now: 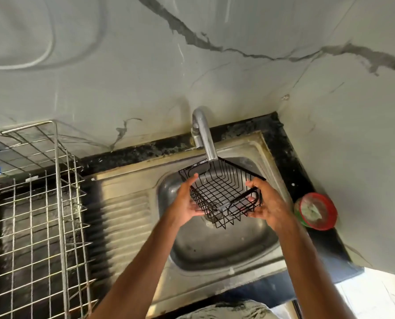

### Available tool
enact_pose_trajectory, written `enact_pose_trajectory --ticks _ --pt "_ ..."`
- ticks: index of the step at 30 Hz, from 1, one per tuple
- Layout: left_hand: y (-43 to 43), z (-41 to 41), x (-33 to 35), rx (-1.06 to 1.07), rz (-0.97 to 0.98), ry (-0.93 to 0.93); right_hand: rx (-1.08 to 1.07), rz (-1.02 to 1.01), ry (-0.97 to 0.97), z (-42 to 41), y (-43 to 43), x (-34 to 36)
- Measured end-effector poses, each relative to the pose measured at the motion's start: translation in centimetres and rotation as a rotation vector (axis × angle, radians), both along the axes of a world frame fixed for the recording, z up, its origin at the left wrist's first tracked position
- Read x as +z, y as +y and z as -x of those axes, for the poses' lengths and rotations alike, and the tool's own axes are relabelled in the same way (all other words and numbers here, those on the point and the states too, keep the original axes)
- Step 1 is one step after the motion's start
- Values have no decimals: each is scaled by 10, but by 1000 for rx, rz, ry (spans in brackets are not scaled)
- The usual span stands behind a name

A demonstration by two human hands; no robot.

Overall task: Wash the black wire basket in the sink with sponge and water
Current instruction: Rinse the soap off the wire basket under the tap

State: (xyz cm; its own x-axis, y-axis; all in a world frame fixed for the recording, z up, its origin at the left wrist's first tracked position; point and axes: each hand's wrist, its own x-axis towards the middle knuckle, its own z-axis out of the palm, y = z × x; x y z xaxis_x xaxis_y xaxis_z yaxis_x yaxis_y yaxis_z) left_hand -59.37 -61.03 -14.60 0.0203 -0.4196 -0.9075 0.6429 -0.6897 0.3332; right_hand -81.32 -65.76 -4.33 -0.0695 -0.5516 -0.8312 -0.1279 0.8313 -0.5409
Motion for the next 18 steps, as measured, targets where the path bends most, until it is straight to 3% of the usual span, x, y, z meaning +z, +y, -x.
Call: enact_pose_trajectory --ticks 2,5,8,10,12,13,15,17,18 --pt "7 10 4 55 40 78 14 18 -3 -1 9 2" --pt "11 7 11 -14 35 -41 43 -73 -84 5 15 9" --pt "10 -2 13 -137 2 -108 286 -139 -15 15 6 31" --pt "9 -9 12 -209 -18 -124 498 39 238 19 -9 36" --pt "9 -14 9 -262 -24 -143 648 417 518 16 -30 33" --pt "9 -15 7 -290 -25 -151 701 568 556 10 -39 31" --pt "7 -17 5 -322 -32 -174 796 607 314 -12 -56 28" --pt "4 -18 3 -327 -43 -204 887 349 -50 -40 -69 13" --pt "4 -18 8 -332 -31 -200 972 223 -90 -54 -75 0"
